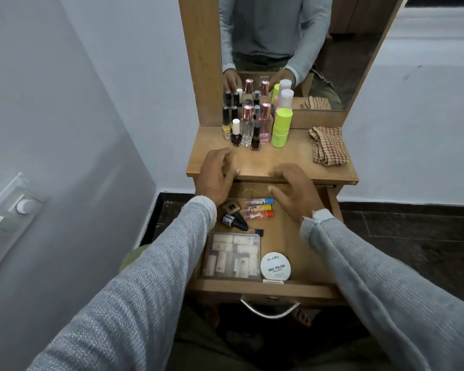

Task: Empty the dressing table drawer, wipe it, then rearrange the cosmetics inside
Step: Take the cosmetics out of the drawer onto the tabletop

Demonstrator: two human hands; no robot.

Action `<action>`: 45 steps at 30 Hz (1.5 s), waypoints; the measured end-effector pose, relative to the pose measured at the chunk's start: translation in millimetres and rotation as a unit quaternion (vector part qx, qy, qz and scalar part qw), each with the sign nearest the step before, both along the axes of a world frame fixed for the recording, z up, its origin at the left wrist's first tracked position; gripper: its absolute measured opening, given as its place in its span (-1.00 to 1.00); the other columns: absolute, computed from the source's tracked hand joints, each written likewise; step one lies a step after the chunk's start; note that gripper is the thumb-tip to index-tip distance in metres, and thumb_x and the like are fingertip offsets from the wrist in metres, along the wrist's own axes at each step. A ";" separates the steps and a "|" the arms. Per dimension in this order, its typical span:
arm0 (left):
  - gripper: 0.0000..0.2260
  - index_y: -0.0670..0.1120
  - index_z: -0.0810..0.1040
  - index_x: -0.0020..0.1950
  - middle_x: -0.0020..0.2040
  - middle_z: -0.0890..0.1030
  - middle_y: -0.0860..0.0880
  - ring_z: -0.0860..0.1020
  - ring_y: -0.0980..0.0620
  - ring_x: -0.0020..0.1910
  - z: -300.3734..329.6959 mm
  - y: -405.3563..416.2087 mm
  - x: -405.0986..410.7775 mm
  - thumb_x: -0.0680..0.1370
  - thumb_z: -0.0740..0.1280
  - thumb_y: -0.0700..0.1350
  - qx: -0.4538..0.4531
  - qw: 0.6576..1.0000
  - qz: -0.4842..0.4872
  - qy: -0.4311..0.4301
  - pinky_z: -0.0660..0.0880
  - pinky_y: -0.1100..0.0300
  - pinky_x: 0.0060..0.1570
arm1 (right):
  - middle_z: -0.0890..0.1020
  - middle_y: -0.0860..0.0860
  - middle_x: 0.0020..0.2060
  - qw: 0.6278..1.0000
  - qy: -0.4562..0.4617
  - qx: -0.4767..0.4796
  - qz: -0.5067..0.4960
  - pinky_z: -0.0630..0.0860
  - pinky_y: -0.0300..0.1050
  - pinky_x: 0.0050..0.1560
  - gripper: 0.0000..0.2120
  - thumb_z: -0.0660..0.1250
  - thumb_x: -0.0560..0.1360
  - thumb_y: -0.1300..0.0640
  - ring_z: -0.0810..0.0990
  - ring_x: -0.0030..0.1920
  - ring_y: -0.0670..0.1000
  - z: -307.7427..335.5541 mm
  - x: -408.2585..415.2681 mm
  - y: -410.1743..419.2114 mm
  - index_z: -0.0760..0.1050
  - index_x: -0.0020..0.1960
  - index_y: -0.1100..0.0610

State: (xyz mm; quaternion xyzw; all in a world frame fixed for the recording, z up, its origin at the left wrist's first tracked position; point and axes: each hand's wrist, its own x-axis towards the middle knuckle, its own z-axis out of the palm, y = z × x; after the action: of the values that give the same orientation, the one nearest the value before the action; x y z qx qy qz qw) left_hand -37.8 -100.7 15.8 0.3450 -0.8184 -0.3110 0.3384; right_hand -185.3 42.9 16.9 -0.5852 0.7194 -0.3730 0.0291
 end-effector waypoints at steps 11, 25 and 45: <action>-0.50 -0.14 0.33 0.46 0.52 0.24 -0.09 0.10 -0.04 0.54 -22.1 41.6 30.8 0.53 0.35 -0.27 -0.049 0.993 -0.059 -0.088 0.12 -0.06 0.50 | 0.31 -0.06 0.33 0.899 0.060 0.401 0.168 0.37 -0.01 0.31 -0.26 0.48 0.31 -0.20 0.35 0.30 -0.03 -43.4 5.5 56.4 0.31 0.38 0.01; -0.31 -0.01 0.31 0.46 0.42 0.38 -0.02 0.34 -0.04 0.39 -39.4 101.6 9.9 0.41 0.45 0.16 -0.048 0.928 -0.202 -0.309 0.35 -0.03 0.34 | 0.60 0.08 0.13 0.956 -0.067 0.281 -0.043 0.46 -0.13 0.18 -0.75 0.25 0.53 0.28 0.56 0.14 0.06 -56.3 -14.3 54.5 0.50 0.19 0.18; -0.44 -0.10 0.44 0.32 0.25 0.44 -0.07 0.43 0.00 0.22 16.3 43.0 35.0 0.36 0.50 -0.06 -0.019 0.992 -0.075 -0.095 0.36 0.19 0.23 | 0.61 0.01 0.04 0.975 -0.046 0.216 -0.029 0.55 0.00 0.09 -0.74 0.31 0.51 0.13 0.57 0.02 -0.01 -56.5 -5.4 49.8 0.47 0.20 0.08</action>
State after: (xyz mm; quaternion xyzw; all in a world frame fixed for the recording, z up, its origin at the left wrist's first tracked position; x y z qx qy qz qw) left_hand -2.8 -57.7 32.1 0.3040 -0.8760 -0.2862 0.2413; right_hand -190.7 92.6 -39.6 -0.5259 0.7977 -0.2360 0.1771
